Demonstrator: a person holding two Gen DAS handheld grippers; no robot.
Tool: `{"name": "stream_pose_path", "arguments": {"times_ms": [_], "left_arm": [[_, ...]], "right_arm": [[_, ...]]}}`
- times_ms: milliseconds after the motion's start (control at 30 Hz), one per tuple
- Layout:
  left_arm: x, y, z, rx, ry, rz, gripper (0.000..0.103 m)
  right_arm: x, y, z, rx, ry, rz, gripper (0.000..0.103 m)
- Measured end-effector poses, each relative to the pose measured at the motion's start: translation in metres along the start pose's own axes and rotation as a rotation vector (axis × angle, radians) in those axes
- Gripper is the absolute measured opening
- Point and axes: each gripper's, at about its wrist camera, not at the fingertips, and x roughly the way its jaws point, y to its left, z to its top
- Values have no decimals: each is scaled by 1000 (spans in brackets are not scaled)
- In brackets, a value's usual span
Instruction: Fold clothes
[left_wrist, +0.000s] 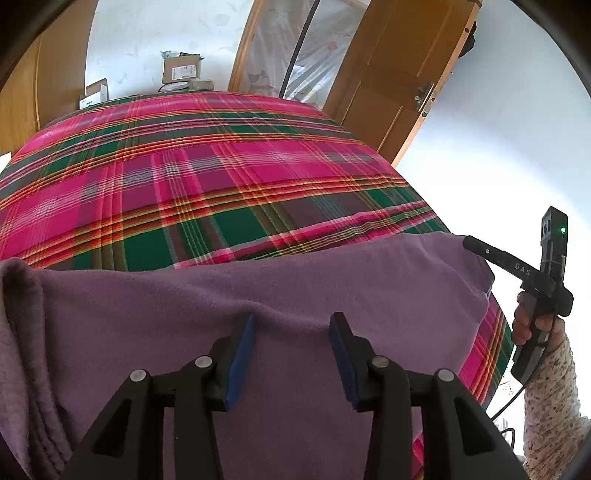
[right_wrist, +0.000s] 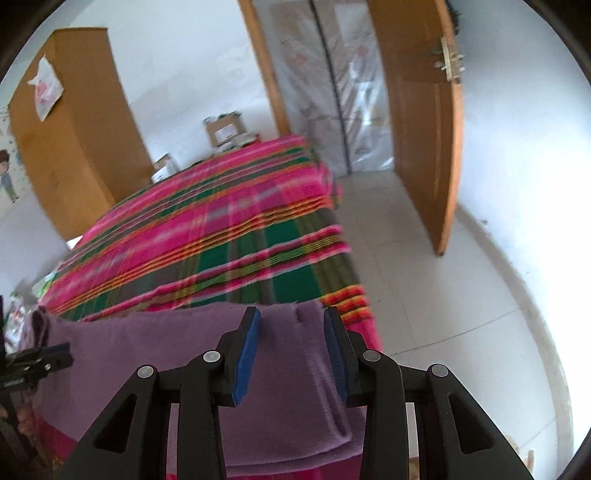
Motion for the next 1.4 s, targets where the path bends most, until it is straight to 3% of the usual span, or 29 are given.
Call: {"name": "stream_pose_path", "arguments": {"times_ms": [67,133,300,567,967,1200,1300,1400], "left_arm": [[0,0,0,1,-1,0,44],[1,-1,0,5,-1,2,45],[1,-1,0,6,-6,-3,45],[2,-1,1,2,-6,-3,46],[1,-1,1,1,-2,-1,46],[1,-2,1,0,1,1,46],[2,-2,1,1,-1,-3,48],[2,0,1,-13,-3,-13,49]], "right_arm": [[-3,5,-3,-14,-18,-13,17],[-8,12,-8,-50,-38,-27,13],[-26,29,-22,-110,-83,20,10],[-24,36,-43,-161,-42,34,6],[-12,3,-14,-39,-47,-109,2],[-4,-15,-2,32,-24,-172,4],[-9,-16,-3,37,-45,-131,6],[-16,-10,-5,4,-75,-112,28]]}}
